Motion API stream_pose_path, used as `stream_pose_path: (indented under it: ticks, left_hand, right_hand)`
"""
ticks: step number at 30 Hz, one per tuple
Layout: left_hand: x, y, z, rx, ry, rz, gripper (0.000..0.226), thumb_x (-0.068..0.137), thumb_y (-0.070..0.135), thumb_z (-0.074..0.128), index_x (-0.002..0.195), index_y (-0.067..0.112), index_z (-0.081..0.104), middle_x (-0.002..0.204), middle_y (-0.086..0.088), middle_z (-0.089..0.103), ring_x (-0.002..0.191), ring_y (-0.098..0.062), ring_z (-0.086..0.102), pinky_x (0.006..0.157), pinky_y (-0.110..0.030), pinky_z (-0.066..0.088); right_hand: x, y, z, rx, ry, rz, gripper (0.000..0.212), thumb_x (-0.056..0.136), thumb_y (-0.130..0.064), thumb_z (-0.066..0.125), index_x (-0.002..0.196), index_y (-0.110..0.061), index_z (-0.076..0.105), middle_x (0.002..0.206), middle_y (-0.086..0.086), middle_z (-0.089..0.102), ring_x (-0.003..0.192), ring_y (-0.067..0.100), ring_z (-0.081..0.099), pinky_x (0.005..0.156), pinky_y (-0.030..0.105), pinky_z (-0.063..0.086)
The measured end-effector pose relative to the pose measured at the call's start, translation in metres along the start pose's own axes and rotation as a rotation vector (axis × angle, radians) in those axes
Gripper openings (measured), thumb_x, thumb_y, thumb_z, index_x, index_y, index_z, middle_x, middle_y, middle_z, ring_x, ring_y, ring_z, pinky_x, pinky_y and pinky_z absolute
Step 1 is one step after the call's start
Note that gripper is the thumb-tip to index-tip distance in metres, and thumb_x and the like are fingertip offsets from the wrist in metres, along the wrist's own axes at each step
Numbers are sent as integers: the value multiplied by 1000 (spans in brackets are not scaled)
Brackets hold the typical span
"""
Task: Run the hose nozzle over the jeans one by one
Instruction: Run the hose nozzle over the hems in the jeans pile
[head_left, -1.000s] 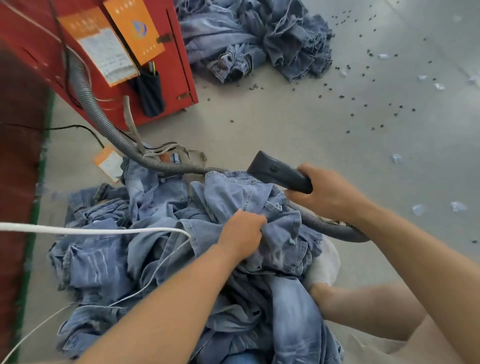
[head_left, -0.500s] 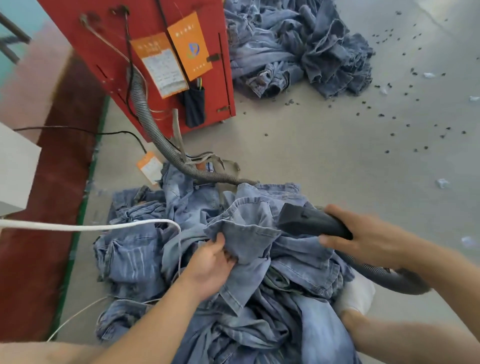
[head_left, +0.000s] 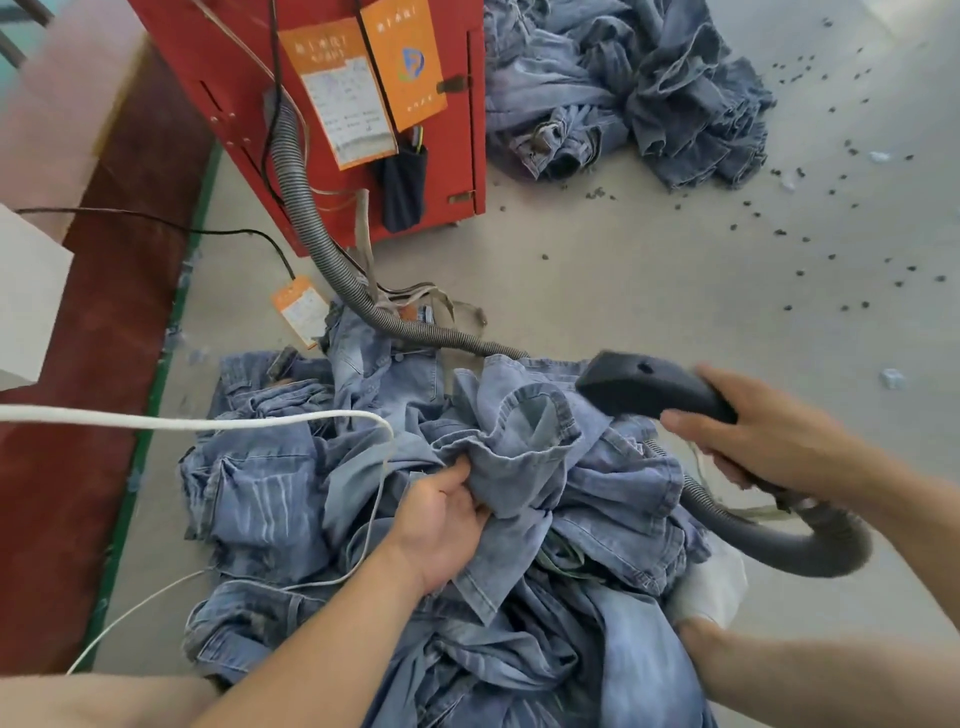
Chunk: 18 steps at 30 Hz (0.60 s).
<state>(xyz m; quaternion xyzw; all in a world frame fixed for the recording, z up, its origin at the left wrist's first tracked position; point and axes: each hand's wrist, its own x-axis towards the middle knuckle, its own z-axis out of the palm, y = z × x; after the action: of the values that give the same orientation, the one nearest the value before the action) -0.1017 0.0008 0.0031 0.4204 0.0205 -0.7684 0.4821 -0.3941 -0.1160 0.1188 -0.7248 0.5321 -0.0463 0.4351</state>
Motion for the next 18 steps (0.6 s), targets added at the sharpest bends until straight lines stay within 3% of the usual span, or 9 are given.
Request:
stream_pose_path:
  ticks: [3,5,8,11,14,15,18]
  left_hand:
    - [-2,-2,5,122,-19,15,43,104,22,41,138,3,58,139,-13,65,130,-26,61,108,-36,45]
    - [-5,-4,8,191,-23,48,38,107,18,37,135,4,60,137,-12,66,126,-23,64,101,-32,50]
    - [-7,-4,9,245,-13,65,33,108,14,38,128,3,62,131,-14,69,115,-22,69,89,-28,56]
    - [-6,-3,10,250,-7,62,32,109,13,38,128,1,61,128,-15,70,112,-23,70,88,-30,57]
    - [-7,-6,13,344,-34,72,32,109,14,40,127,1,63,125,-13,72,108,-19,70,87,-28,56]
    - [-7,-7,13,378,-39,82,32,109,14,40,128,3,64,126,-12,72,109,-19,69,89,-29,55]
    - [-9,-10,12,421,-8,96,30,110,16,43,126,7,67,126,-10,72,112,-22,68,98,-33,54]
  right_hand:
    - [6,-10,22,-109,-226,-48,9,98,-46,66,97,-43,57,62,-12,64,48,3,56,50,19,43]
    - [20,-15,40,-129,-100,-88,10,99,-44,65,101,-38,57,68,-8,64,51,3,57,54,25,46]
    - [21,-17,30,4,122,-106,9,98,-43,64,99,-39,55,58,-7,63,41,5,56,42,20,43]
    - [-4,-10,9,-141,-63,-169,24,89,-62,60,108,-49,56,75,-20,67,57,4,63,49,16,43]
    - [-7,-17,31,-272,-238,-226,33,89,-70,59,115,-51,54,91,-17,66,78,4,65,65,22,50]
    - [0,-21,43,-292,-218,-255,29,92,-65,61,115,-48,54,89,-14,66,78,4,64,68,24,51]
    - [17,-35,49,-185,-7,-216,16,97,-48,66,105,-41,54,72,-12,63,65,-1,62,55,15,44]
